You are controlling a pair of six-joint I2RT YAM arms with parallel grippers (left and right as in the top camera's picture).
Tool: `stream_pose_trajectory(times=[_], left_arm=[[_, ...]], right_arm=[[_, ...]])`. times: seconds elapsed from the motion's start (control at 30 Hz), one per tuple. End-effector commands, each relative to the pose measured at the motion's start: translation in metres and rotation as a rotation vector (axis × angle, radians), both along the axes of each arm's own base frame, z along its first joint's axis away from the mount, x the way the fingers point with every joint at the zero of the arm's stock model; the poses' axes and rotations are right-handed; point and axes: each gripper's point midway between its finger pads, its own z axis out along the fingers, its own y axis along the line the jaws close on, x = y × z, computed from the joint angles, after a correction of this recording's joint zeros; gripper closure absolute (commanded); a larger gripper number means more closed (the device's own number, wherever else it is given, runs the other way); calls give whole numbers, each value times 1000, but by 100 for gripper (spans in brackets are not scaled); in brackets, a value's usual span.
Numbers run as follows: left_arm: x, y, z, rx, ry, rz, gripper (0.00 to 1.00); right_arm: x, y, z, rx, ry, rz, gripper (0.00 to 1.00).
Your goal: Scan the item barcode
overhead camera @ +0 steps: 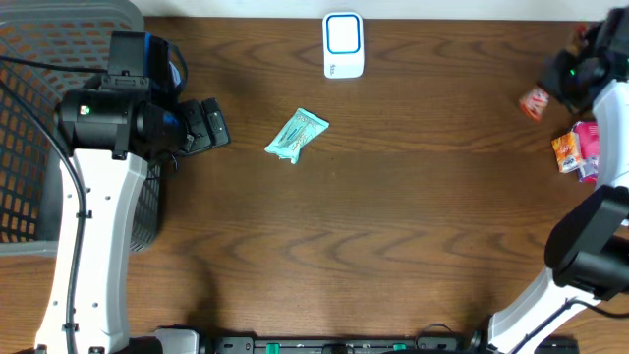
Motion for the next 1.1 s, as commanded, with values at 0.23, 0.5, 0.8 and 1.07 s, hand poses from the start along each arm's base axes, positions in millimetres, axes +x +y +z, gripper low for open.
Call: stream_pose_trajectory(times=[0.23, 0.5, 0.8, 1.07], left_arm=[[-1, 3, 1, 5, 0, 15, 2], [-1, 3, 1, 5, 0, 15, 2], [-1, 3, 1, 5, 0, 15, 2], [-1, 3, 1, 5, 0, 15, 2]], right_arm=[[-24, -41, -35, -66, 136, -83, 1], [2, 50, -30, 210, 43, 153, 1], [2, 206, -21, 419, 65, 491, 13], [-24, 346, -26, 466, 142, 672, 1]])
